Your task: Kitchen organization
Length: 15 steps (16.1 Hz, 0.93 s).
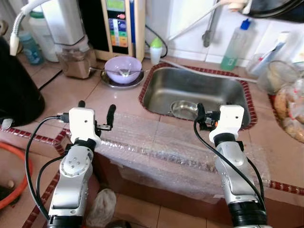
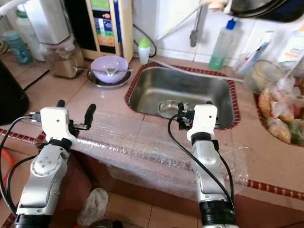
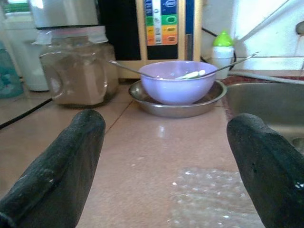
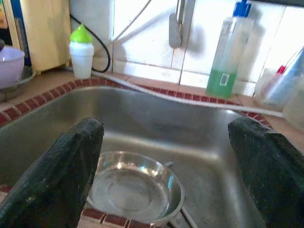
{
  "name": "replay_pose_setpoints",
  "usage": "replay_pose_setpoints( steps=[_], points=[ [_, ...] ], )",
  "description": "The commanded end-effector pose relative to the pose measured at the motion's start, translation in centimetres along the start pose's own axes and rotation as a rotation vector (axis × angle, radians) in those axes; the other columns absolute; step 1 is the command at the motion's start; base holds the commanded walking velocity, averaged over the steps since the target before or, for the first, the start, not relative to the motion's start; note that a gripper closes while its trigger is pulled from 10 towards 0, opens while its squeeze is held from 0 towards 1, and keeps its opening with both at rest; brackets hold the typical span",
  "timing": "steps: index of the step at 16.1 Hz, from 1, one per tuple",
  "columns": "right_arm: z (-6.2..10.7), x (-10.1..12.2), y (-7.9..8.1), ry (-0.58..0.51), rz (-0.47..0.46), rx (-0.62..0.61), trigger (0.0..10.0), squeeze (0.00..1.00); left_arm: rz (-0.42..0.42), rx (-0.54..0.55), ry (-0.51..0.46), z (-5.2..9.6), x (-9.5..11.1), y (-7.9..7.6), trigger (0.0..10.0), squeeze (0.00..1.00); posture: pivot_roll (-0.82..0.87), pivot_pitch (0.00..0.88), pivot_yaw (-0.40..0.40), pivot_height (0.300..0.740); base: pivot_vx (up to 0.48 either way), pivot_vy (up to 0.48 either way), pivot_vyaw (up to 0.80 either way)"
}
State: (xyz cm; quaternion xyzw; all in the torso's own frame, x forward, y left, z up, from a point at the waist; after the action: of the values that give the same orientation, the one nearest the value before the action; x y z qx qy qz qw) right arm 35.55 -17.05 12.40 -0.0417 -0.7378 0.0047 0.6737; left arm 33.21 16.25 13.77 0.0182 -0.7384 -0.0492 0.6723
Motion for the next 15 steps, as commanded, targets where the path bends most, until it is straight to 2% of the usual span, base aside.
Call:
replay_pose_setpoints(
  steps=[1,7,10,15],
  points=[
    [0.1,-0.2,-0.2,0.009,-0.006,-0.002,10.0,0.0,-0.002,0.009,0.008,0.0,-0.1,0.1,10.0,0.0,0.02,0.0,0.025,0.74,0.0,0.0,0.0],
    [0.1,0.1,-0.2,-0.013,0.005,0.008,10.0,0.0,0.021,-0.023,-0.008,-0.3,0.3,-0.5,10.0,0.0,0.01,0.0,0.025,0.74,0.0,0.0,0.0],
    [0.1,0.2,0.1,-0.018,0.006,0.023,10.0,0.0,0.031,-0.034,-0.013,-0.3,0.4,-0.8,10.0,0.0,0.01,0.0,0.022,0.74,0.0,0.0,0.44],
    [0.0,-0.1,0.3,-0.008,-0.004,0.036,10.0,0.0,0.039,-0.045,-0.01,-0.3,0.4,-0.9,10.0,0.0,0.01,0.0,0.023,0.74,0.0,0.0,0.0]
  ],
)
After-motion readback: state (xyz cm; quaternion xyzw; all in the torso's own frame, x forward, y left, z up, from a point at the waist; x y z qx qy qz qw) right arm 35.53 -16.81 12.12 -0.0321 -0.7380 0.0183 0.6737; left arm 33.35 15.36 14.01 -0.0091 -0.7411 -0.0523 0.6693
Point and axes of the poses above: a point about 5 cm out from each wrist's last joint towards the gripper, its own z axis pointing back from the gripper into the wrist, its own x axis along the axis of the wrist's last joint, y = z × x, the point moved 6 cm from there along -z, pointing out of the wrist towards the gripper, and after that the axes turned 1 degree about -z, right-handed, at the moved point
